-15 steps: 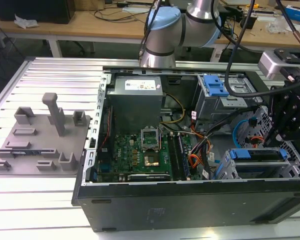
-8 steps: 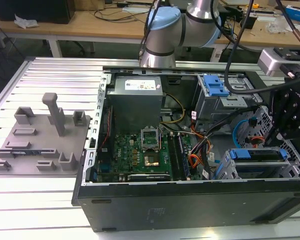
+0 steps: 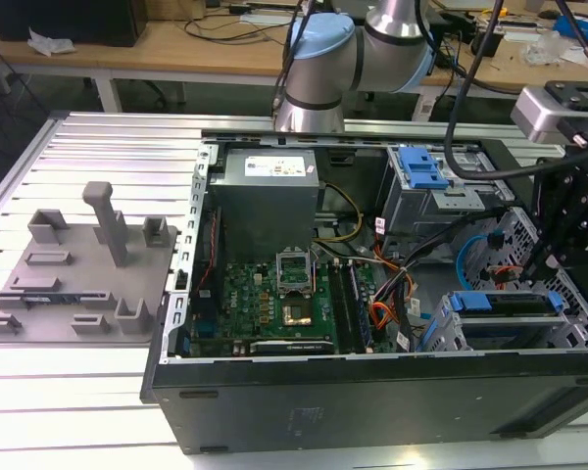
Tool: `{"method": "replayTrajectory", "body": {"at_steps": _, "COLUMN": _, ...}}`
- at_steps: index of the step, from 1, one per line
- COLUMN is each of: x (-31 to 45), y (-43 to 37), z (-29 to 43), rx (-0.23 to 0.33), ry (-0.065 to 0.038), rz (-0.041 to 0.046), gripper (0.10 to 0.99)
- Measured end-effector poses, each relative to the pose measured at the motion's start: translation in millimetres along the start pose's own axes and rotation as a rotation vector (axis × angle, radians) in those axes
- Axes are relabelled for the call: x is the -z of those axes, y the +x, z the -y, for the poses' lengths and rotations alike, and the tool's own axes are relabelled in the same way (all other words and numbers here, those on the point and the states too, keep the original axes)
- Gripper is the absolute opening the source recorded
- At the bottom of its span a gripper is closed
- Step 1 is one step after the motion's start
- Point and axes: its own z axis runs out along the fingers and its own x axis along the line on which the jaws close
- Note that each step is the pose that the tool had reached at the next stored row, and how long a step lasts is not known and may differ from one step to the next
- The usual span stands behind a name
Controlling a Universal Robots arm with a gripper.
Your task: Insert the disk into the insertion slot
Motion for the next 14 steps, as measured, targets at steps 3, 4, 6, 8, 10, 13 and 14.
{"method": "replayTrajectory", "body": {"at_steps": 3, "x": -0.4, "y": 0.1, "z": 0.0, "rx": 0.000, "ry": 0.000, "rz": -0.0059, "gripper": 0.165}}
{"method": "replayTrajectory", "body": {"at_steps": 4, "x": -1.1, "y": 0.1, "z": -0.1, "rx": 0.000, "ry": 0.001, "rz": -0.0091, "gripper": 0.165}}
{"method": "replayTrajectory", "body": {"at_steps": 6, "x": -3.0, "y": 0.4, "z": -0.1, "rx": -0.002, "ry": 0.001, "rz": -0.0161, "gripper": 0.165}}
{"method": "replayTrajectory", "body": {"at_steps": 8, "x": -4.0, "y": 0.7, "z": -0.1, "rx": -0.003, "ry": 0.001, "rz": -0.0188, "gripper": 0.165}}
{"method": "replayTrajectory", "body": {"at_steps": 10, "x": -5.6, "y": 1.1, "z": -0.1, "rx": -0.003, "ry": 0.001, "rz": -0.0188, "gripper": 0.165}}
{"method": "replayTrajectory", "body": {"at_steps": 13, "x": -7.0, "y": 1.8, "z": -0.1, "rx": -0.003, "ry": 0.001, "rz": -0.0187, "gripper": 0.165}}
{"method": "replayTrajectory", "body": {"at_steps": 14, "x": -7.4, "y": 2.1, "z": -0.1, "rx": -0.003, "ry": 0.001, "rz": -0.0186, "gripper": 0.165}}
